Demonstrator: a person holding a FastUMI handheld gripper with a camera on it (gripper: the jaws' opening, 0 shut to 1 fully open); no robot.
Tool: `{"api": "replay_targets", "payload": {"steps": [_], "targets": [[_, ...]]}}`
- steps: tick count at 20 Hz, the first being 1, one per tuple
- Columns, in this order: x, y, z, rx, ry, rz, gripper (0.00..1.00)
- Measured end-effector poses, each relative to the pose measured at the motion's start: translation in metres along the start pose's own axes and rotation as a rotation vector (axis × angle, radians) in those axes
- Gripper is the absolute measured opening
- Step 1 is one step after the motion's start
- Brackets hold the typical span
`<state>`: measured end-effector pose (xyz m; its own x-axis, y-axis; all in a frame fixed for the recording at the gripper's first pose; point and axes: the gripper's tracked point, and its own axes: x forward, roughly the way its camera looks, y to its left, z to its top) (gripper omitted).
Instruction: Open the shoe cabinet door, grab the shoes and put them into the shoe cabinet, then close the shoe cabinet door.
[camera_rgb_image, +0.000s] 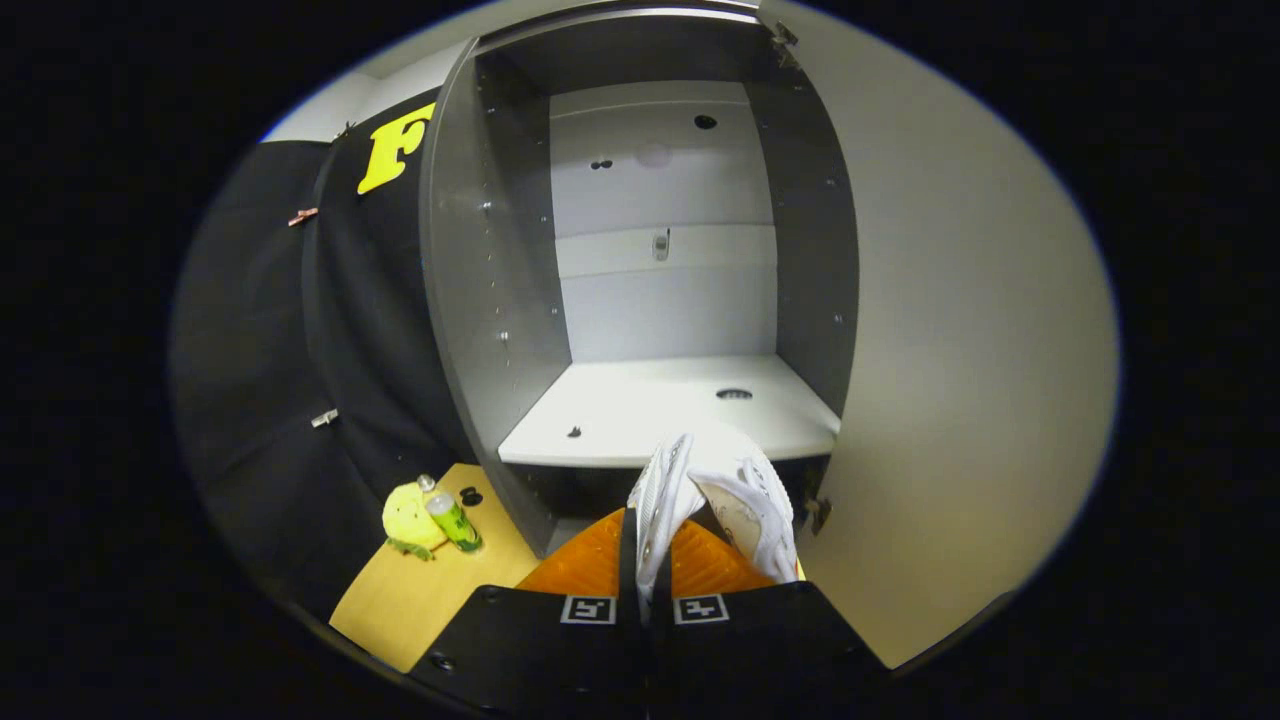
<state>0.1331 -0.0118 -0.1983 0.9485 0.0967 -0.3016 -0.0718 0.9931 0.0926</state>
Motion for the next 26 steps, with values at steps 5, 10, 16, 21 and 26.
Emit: {"api": "replay_targets", "payload": {"steps": [5,10,16,21,26], "targets": [[0.069,0.008,0.044,-0.047,0.001,0.003,0.06],[0.149,0.002,0.059,-0.059,0.035,-0.011,0.06],[0.227,-0.013,0.058,-0.086,0.097,-0.056,0.06],[0.261,-0.014,0.042,-0.132,0.138,-0.068,0.06],[0.271,-0.01,0.031,-0.15,0.168,-0.091,0.06]]}}
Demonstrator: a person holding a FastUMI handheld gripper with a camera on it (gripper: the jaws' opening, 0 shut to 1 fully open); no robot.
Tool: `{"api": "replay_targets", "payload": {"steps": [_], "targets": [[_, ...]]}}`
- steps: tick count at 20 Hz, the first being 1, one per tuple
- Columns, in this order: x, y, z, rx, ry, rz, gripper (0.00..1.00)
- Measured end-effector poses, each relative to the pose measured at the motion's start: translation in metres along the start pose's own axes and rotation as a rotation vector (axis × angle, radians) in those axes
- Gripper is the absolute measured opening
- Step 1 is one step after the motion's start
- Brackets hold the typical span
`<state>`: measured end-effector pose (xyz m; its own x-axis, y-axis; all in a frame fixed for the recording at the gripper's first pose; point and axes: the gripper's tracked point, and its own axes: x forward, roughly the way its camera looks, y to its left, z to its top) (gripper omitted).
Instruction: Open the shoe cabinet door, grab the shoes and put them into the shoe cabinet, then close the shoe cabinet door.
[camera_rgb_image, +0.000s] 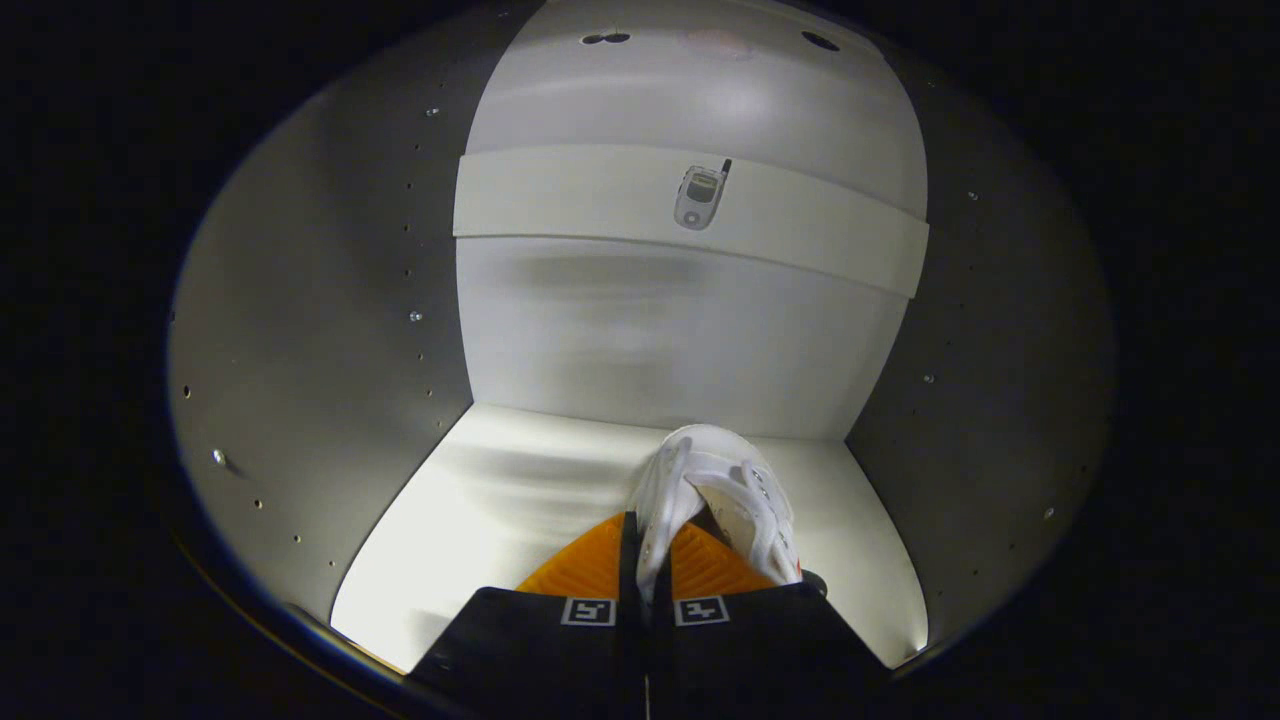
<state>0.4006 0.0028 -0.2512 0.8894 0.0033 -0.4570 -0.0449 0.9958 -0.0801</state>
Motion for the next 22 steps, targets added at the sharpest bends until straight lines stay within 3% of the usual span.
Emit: {"api": "replay_targets", "payload": {"steps": [2,4,12,19,22], "targets": [[0.0,-0.004,0.0,-0.014,0.001,-0.021,0.1],[-0.006,0.002,-0.004,0.005,0.021,-0.005,0.2],[-0.065,0.009,-0.003,0.033,-0.01,0.039,0.87],[-0.176,-0.015,0.048,0.088,-0.209,0.012,0.99],[-0.231,-0.023,0.069,0.092,-0.309,0.008,0.98]]}}
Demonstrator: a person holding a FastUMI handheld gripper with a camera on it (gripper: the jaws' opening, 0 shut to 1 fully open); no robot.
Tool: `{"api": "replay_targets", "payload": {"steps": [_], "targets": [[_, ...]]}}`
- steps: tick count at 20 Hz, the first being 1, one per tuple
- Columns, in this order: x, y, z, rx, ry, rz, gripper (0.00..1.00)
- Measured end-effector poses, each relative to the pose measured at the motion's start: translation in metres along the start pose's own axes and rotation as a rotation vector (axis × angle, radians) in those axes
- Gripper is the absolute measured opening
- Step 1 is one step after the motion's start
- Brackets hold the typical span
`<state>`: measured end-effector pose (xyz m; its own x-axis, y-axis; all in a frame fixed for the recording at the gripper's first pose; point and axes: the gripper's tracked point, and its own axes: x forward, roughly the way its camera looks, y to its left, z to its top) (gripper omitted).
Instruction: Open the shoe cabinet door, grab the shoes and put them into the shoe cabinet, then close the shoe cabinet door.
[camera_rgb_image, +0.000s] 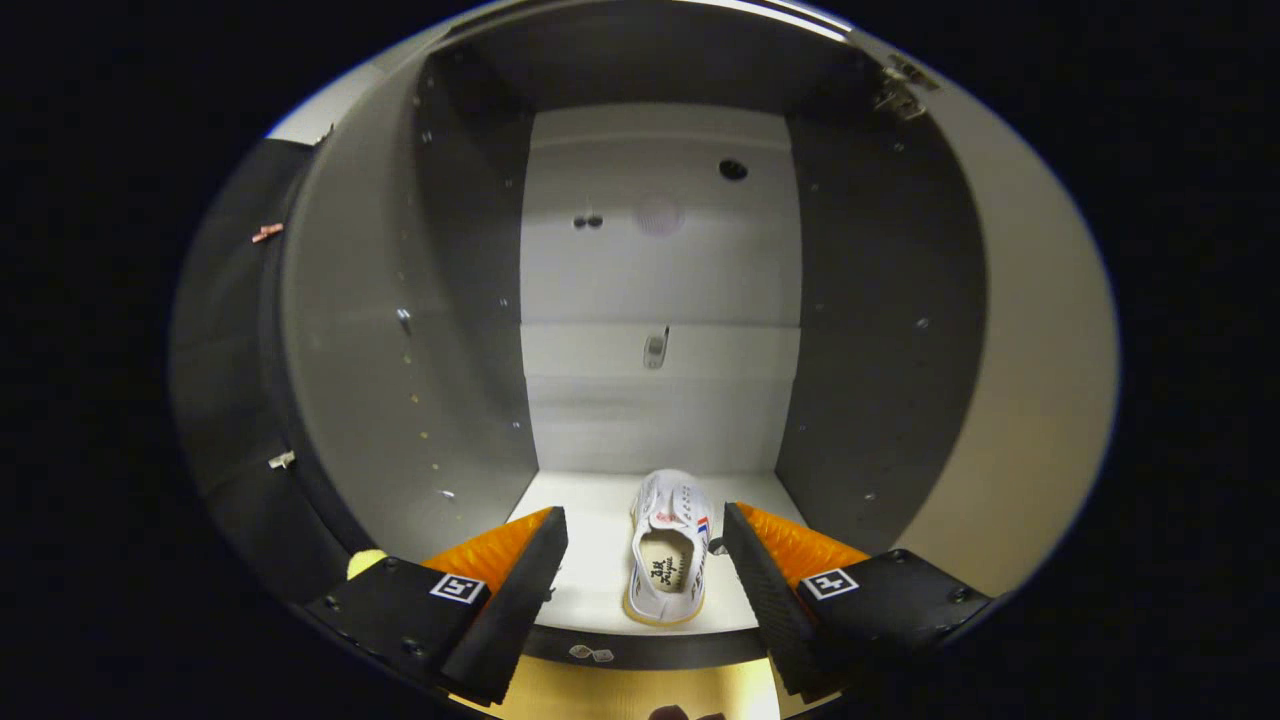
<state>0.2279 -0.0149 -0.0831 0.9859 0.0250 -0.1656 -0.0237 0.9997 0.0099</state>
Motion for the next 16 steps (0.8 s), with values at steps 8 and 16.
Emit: {"api": "replay_targets", "payload": {"steps": [8,16], "targets": [[-0.137,0.003,0.053,0.056,-0.147,0.046,0.98],[-0.269,-0.027,0.04,0.06,-0.112,0.051,0.98]]}}
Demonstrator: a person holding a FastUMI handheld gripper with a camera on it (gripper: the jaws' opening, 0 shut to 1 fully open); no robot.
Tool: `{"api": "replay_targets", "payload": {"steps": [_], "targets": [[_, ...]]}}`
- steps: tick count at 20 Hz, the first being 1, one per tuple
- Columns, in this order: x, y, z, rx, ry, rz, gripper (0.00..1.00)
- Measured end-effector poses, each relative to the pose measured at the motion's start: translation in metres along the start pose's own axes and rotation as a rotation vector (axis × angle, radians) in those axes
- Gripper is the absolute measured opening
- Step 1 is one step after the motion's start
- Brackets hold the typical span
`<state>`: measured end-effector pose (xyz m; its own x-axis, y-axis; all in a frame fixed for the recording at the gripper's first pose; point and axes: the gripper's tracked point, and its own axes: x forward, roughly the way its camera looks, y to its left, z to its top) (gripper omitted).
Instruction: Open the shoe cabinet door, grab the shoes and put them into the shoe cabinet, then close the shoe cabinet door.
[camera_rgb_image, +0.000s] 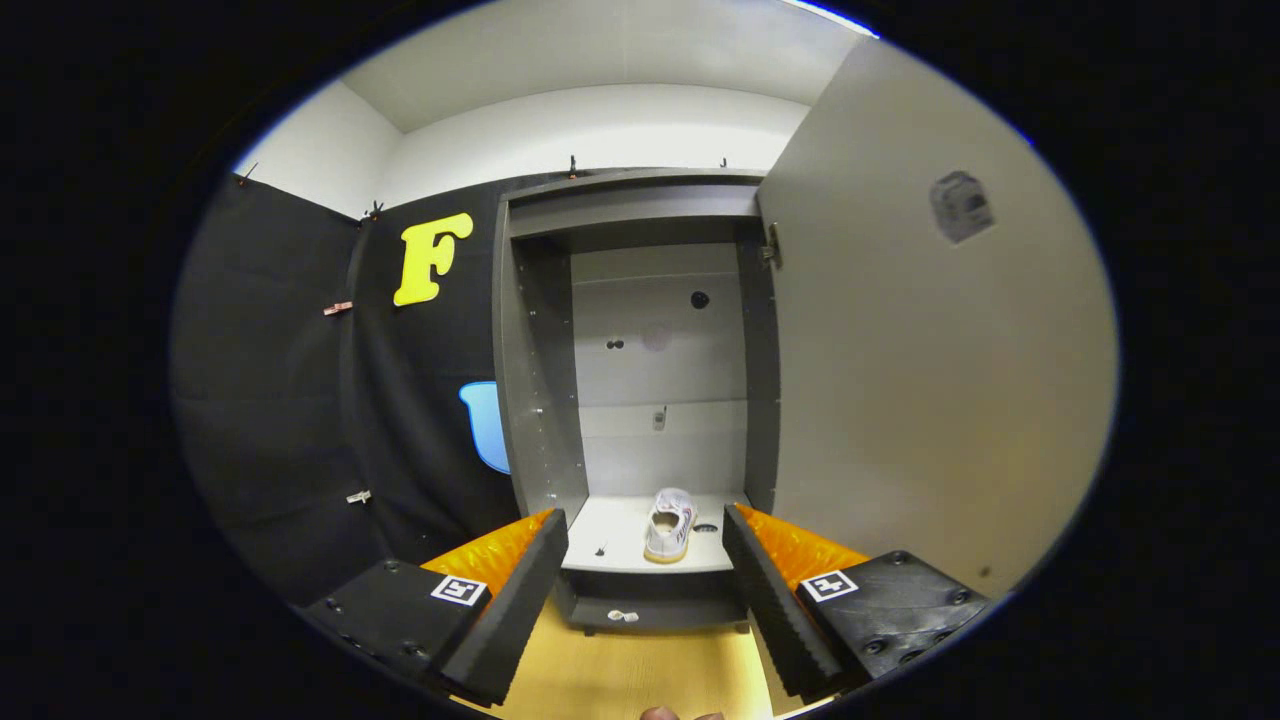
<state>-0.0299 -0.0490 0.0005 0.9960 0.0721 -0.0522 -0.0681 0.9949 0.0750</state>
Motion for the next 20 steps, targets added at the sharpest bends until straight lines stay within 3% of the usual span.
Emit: {"api": "replay_targets", "payload": {"steps": [7,14,20], "targets": [[-0.089,-0.035,-0.008,-0.006,0.004,-0.022,0.98],[-0.146,-0.163,-0.004,0.06,0.002,-0.275,0.98],[-0.124,-0.256,-0.03,0.013,0.039,-0.413,0.98]]}}
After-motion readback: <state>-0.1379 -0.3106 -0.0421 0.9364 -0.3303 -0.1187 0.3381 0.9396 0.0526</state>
